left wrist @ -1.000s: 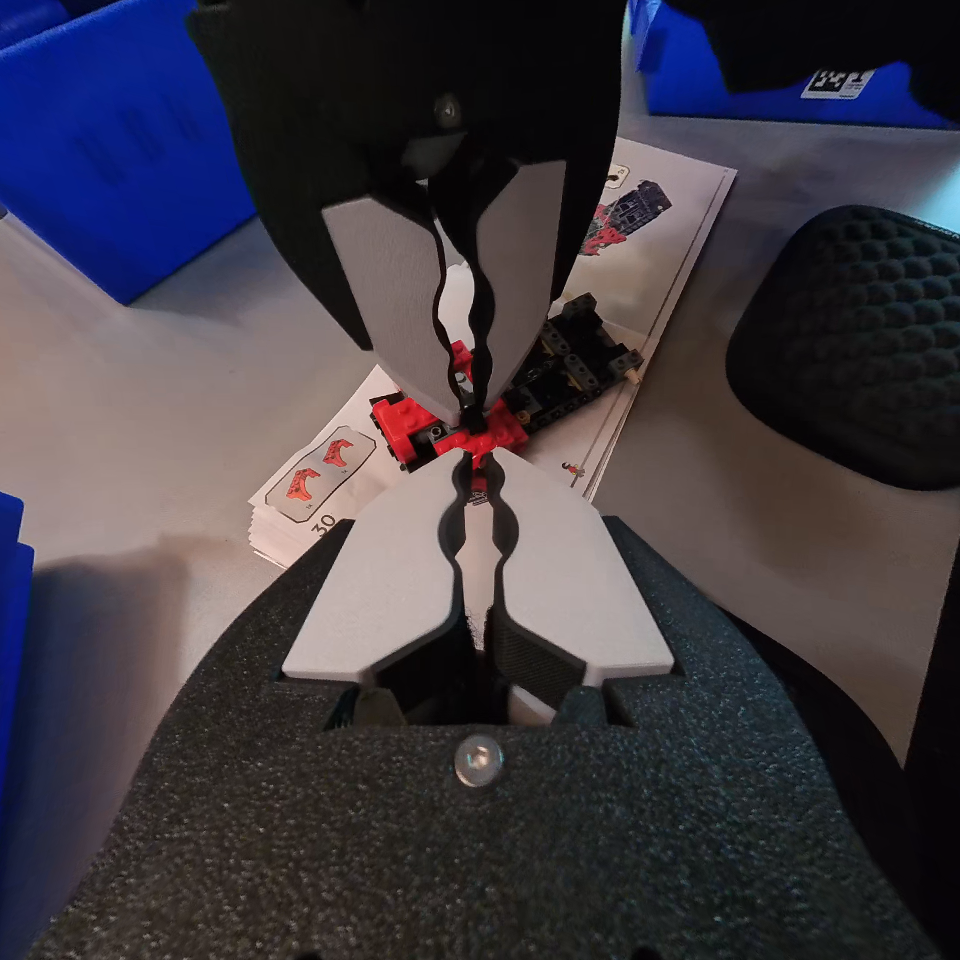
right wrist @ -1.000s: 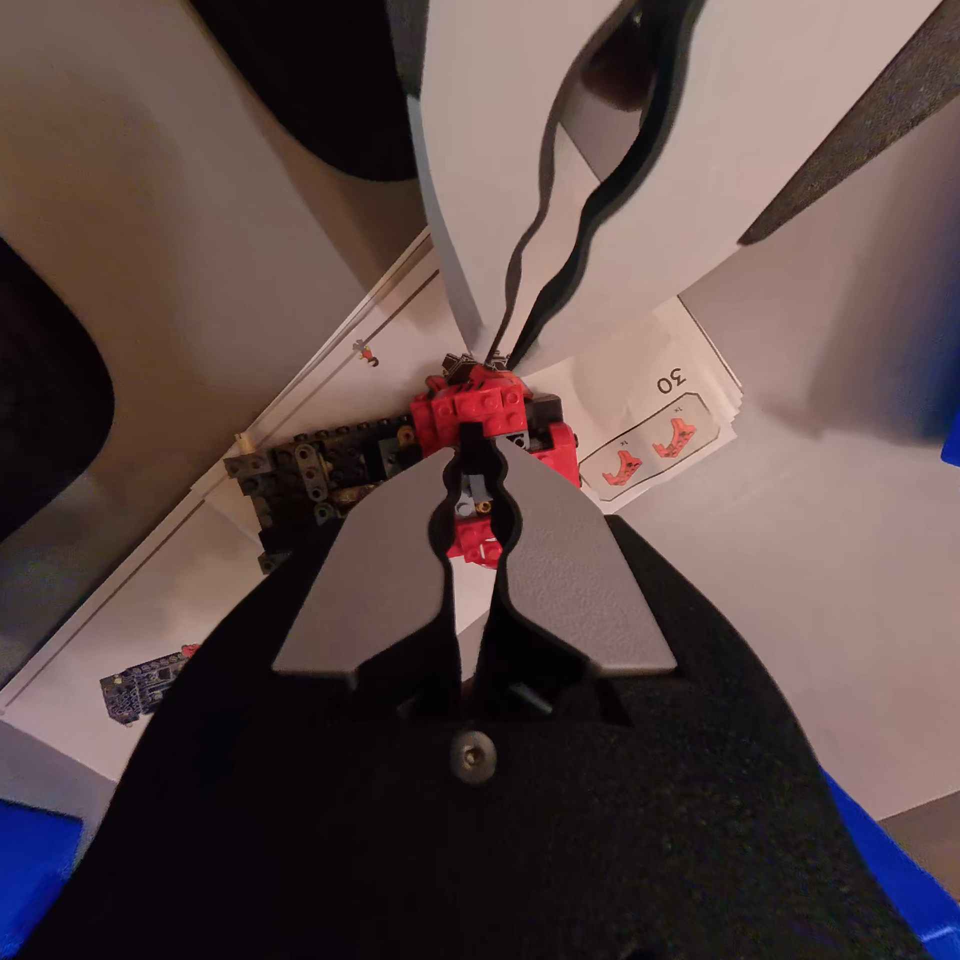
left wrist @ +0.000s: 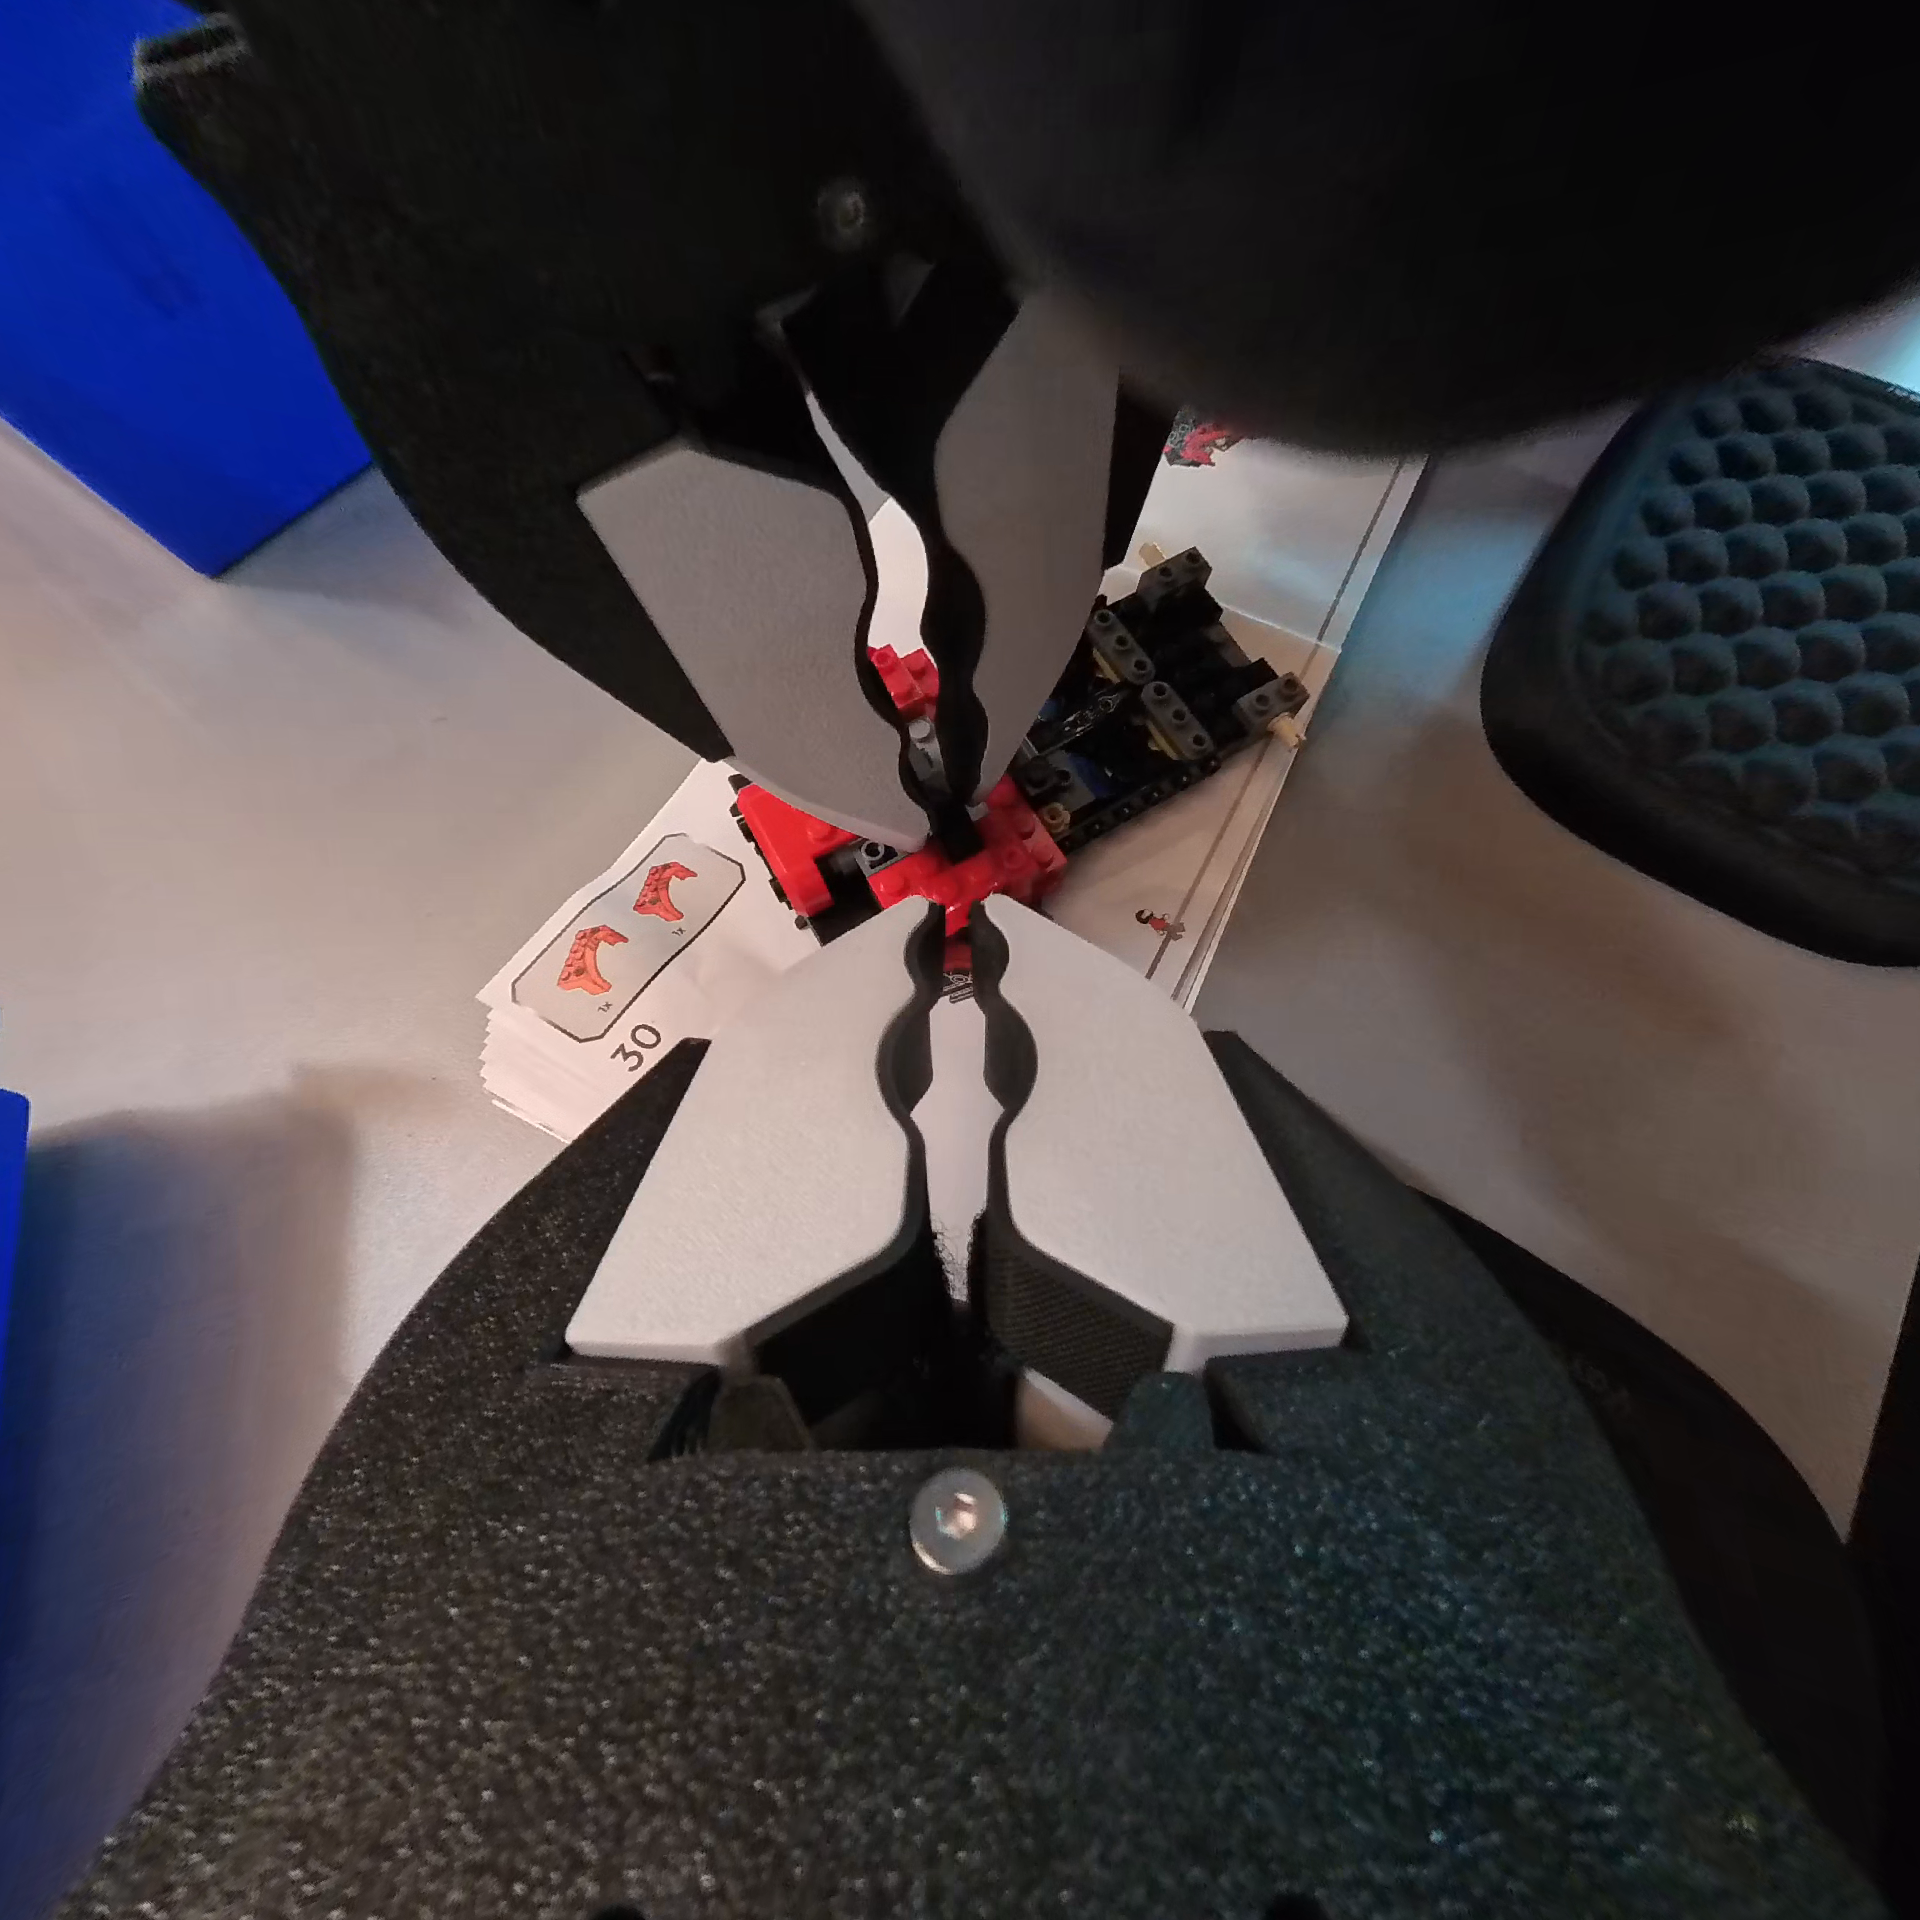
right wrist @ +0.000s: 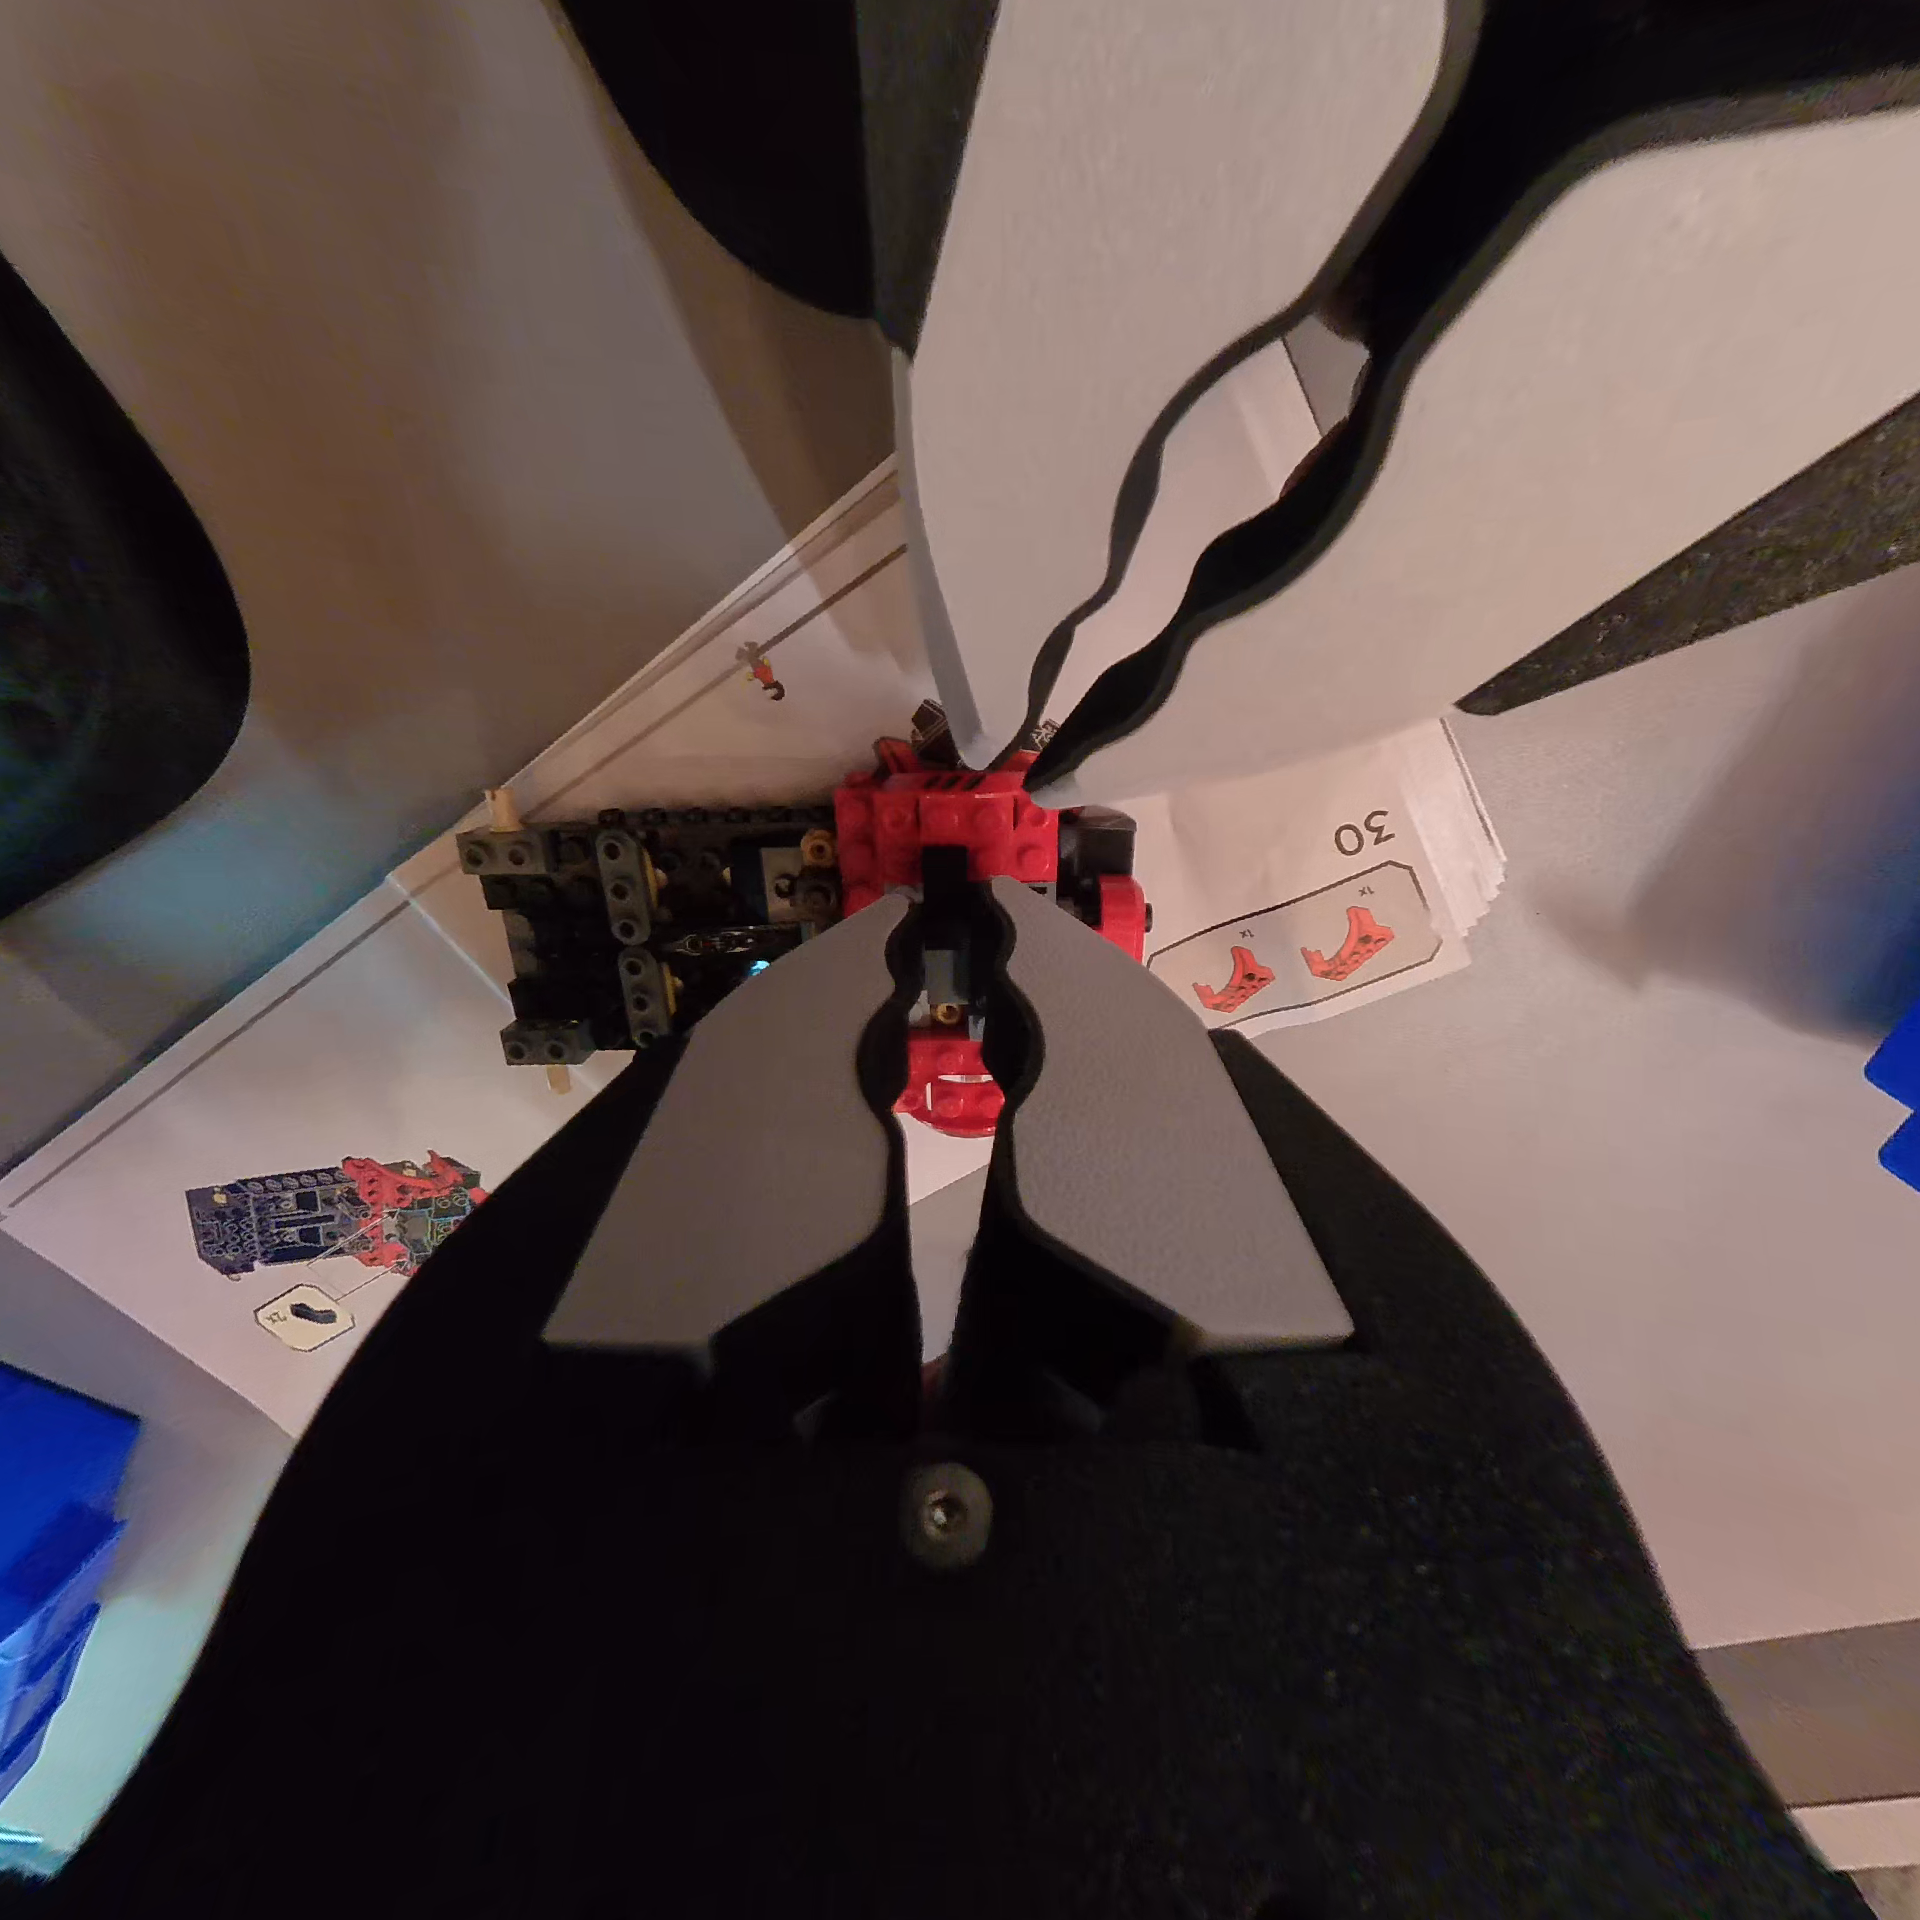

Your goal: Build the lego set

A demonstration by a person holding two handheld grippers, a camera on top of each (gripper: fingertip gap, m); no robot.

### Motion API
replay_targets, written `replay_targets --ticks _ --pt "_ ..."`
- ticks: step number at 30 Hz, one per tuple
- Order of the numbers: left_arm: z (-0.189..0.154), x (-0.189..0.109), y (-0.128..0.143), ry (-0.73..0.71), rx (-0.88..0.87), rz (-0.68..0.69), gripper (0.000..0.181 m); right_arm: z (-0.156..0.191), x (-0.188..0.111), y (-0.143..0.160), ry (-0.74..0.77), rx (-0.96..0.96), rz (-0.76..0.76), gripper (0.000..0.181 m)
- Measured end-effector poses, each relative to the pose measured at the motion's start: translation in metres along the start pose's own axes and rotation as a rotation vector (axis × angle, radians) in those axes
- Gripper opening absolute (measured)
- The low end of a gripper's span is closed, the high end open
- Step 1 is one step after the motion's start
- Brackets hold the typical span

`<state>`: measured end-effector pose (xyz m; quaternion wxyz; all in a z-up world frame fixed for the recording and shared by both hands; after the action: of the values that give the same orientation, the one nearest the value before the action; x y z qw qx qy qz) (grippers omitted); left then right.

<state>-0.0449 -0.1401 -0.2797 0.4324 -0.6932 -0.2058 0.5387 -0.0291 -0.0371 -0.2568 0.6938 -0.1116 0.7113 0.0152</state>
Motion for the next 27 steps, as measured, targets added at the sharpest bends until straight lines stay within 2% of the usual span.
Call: replay_targets --ticks 17,27 --pt "0.000 0.000 0.000 0.001 0.001 0.003 0.004 0.002 0.000 0.001 0.018 0.013 -0.021 0.008" --pt "0.003 -0.004 0.000 0.010 -0.036 -0.041 0.004 0.003 0.001 0.010 0.033 0.050 -0.118 0.008"
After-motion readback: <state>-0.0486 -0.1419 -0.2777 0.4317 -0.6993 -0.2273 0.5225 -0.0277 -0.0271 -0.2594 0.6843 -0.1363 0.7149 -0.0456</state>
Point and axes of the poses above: each gripper's, where its closed fingertips meet, x out along the fingers, y out of its underside, z = x × y across the jaws, the point moved 9 cm from there along -x, back along the fingers, and after that the axes turned 5 degrees about y, right-handed, at the moved point
